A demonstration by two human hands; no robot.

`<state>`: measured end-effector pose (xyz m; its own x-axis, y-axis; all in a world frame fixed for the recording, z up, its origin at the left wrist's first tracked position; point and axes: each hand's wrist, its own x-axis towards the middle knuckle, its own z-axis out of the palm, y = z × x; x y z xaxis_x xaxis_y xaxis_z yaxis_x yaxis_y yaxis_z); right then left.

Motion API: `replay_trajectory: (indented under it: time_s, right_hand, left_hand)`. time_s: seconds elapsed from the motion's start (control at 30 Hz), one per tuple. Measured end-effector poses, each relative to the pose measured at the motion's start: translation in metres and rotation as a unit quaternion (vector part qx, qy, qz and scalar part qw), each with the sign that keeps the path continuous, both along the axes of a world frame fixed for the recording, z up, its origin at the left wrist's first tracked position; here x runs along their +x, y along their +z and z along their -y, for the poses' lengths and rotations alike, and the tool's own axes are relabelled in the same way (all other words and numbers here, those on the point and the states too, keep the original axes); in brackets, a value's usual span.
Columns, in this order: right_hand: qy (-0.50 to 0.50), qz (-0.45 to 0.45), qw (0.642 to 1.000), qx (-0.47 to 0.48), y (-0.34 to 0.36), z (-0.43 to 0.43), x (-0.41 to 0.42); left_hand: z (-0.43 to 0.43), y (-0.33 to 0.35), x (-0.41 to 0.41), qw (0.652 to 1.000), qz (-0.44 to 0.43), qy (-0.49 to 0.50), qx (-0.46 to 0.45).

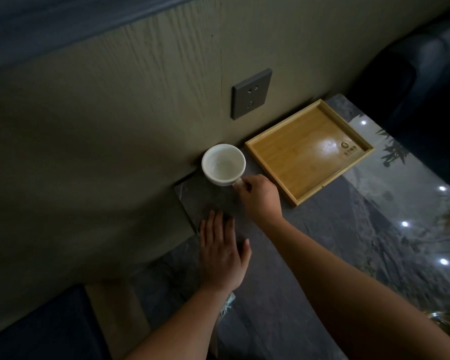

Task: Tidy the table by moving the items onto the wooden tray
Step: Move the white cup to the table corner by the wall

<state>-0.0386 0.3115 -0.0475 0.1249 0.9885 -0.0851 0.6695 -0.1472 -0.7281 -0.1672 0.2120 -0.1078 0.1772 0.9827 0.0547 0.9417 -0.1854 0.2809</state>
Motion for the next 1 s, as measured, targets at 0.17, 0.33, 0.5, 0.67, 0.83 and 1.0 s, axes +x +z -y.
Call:
replay_trajectory:
  time_s: [0.17, 0.33, 0.5, 0.67, 0.83, 1.0]
  right_hand:
    - [-0.016, -0.03, 0.999, -0.029, -0.001, 0.0, 0.001]
    - [-0.038, -0.043, 0.997, -0.059, 0.006, 0.005, 0.005]
    - [-0.08, -0.033, 0.993, -0.078, 0.014, 0.036, 0.018]
    - [-0.161, -0.035, 0.985, -0.061, 0.023, 0.113, 0.043]
    - [-0.244, -0.04, 0.967, -0.066, 0.035, 0.203, 0.075]
    - [-0.321, -0.053, 0.943, -0.07, 0.045, 0.287, 0.098]
  left_hand:
    - [0.0, 0.004, 0.001, 1.0, -0.003, 0.0, -0.006]
    - [0.0, 0.005, 0.001, 1.0, -0.005, -0.007, -0.007]
    - [-0.002, 0.011, 0.001, 0.999, -0.026, -0.019, -0.025]
    - [-0.003, 0.025, 0.003, 0.998, -0.035, -0.037, -0.038]
    - [0.006, 0.05, 0.017, 0.99, -0.031, -0.127, -0.058]
    - [0.045, 0.074, 0.058, 0.966, 0.024, -0.249, -0.064]
